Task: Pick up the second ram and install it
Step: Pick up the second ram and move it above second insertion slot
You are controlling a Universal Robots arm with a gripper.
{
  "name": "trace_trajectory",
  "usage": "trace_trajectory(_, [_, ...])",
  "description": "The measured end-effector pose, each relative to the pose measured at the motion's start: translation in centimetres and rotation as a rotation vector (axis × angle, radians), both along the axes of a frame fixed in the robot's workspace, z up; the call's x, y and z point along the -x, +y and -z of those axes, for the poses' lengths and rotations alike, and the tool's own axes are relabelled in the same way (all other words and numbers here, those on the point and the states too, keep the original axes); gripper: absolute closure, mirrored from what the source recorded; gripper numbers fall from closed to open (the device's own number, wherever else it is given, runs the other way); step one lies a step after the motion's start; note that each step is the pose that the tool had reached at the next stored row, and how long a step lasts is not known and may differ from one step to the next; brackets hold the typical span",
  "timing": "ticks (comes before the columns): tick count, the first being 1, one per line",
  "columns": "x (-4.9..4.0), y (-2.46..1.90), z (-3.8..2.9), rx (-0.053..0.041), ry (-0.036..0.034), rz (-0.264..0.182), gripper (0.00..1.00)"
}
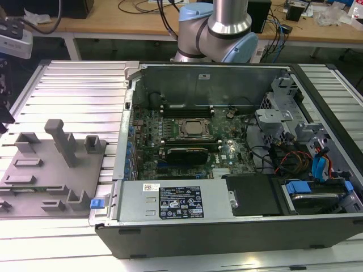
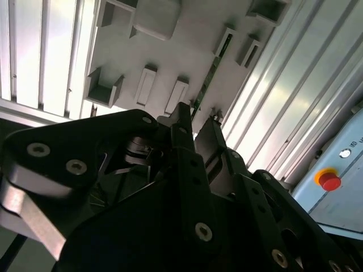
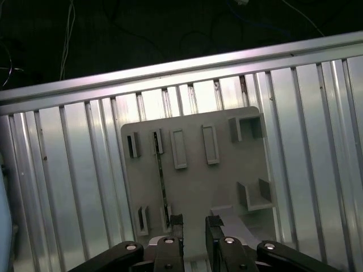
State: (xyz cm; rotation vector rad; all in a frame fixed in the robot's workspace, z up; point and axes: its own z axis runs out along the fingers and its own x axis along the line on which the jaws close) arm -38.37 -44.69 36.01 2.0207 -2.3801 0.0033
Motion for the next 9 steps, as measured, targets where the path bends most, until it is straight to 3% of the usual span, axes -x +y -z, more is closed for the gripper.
trace_trajectory(9, [0.00, 0.00, 0.73, 0.0000, -0.0001, 0.000, 0.70])
